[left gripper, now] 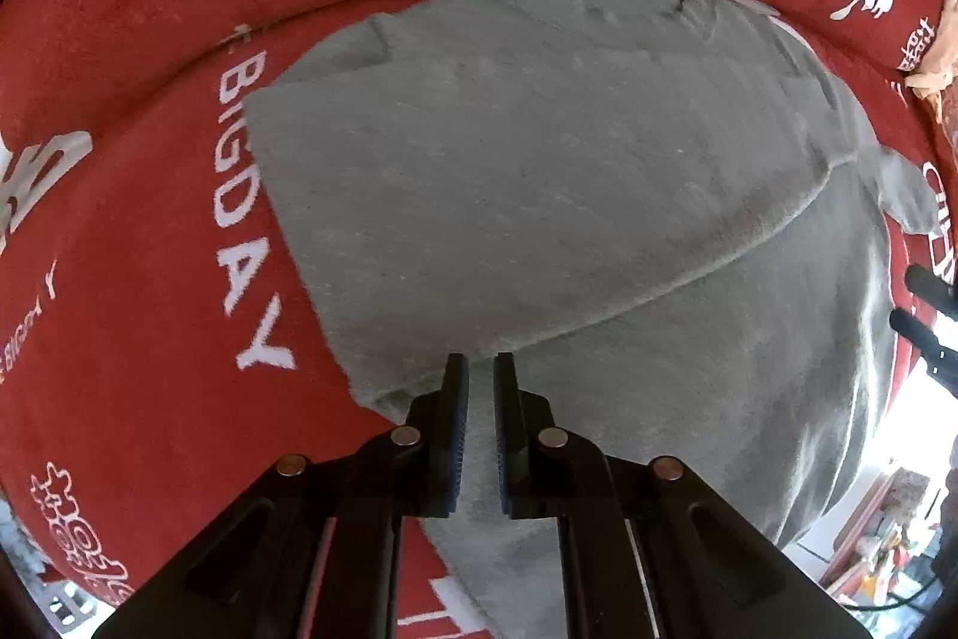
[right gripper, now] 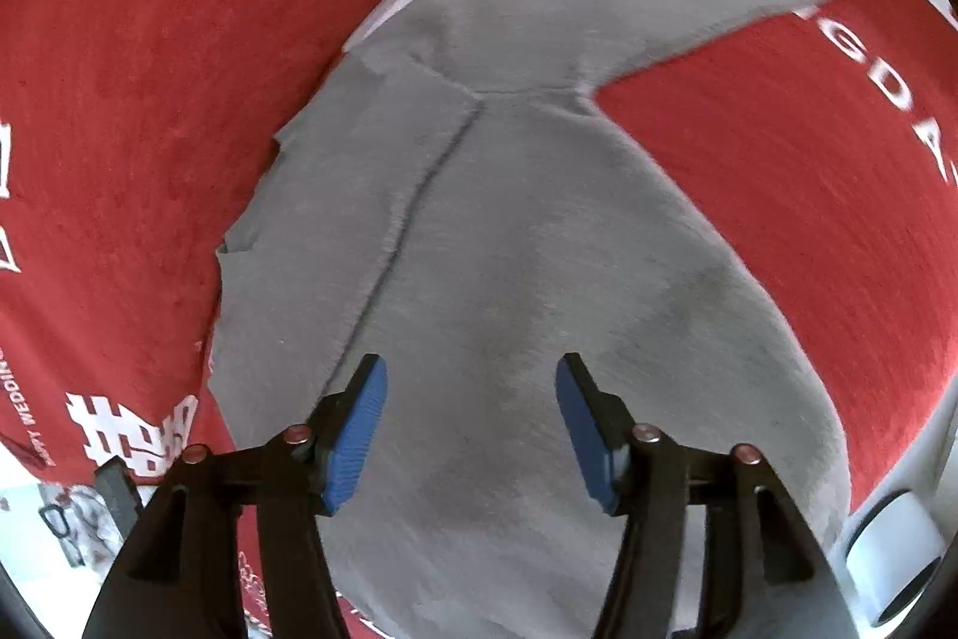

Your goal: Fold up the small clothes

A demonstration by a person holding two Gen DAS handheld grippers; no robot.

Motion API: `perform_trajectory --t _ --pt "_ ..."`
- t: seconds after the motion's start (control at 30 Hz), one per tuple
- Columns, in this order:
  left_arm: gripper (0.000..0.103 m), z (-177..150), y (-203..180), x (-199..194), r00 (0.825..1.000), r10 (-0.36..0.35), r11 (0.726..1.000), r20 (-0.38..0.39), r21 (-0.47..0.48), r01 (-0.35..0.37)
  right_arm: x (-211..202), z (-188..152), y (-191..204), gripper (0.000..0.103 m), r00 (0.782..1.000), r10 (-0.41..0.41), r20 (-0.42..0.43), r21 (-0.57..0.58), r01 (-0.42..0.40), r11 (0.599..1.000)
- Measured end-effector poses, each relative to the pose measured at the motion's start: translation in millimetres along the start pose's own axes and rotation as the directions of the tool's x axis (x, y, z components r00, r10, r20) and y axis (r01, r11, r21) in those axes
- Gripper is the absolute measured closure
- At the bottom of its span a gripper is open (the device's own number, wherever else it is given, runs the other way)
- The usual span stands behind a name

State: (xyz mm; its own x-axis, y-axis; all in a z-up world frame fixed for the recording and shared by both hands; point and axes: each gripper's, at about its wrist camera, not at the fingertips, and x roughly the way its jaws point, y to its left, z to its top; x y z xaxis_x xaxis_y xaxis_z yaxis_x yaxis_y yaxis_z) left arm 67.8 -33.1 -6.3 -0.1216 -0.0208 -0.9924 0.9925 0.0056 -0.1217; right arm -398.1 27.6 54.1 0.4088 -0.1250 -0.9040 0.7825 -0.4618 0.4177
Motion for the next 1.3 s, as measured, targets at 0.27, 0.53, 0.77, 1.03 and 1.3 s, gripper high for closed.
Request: perform_trajectory --t 0.27,0.53,0.77,1.03,1.3 --pt "0.002 5 -50 0 0.999 0.034 0.999 -0.002 -0.020 -0.034 -15 26 -27 0.038 0.999 0.039 -0.030 -0.003 -0.039 0.999" --pt "0.002 33 -138 9 0.995 0.099 0.994 0.006 0.053 -0.099 -44 81 -69 0.029 0.999 0.053 -0.001 0.029 -0.053 0.998" --pt "0.002 67 -195 28 0.998 0.056 0.998 -0.041 0.034 -0.055 -66 119 -138 0.029 0.995 0.057 0.083 0.188 -0.072 0.980" --pt "0.002 87 -226 52 0.994 0.054 0.999 -0.098 -0.006 -0.054 -84 150 -214 0.029 0.983 0.064 0.170 0.370 -0.124 0.921" --pt "0.002 96 -266 59 0.995 0.042 0.999 -0.086 0.017 -0.040 -58 173 -255 0.029 0.958 0.193 0.214 0.502 -0.277 0.819"
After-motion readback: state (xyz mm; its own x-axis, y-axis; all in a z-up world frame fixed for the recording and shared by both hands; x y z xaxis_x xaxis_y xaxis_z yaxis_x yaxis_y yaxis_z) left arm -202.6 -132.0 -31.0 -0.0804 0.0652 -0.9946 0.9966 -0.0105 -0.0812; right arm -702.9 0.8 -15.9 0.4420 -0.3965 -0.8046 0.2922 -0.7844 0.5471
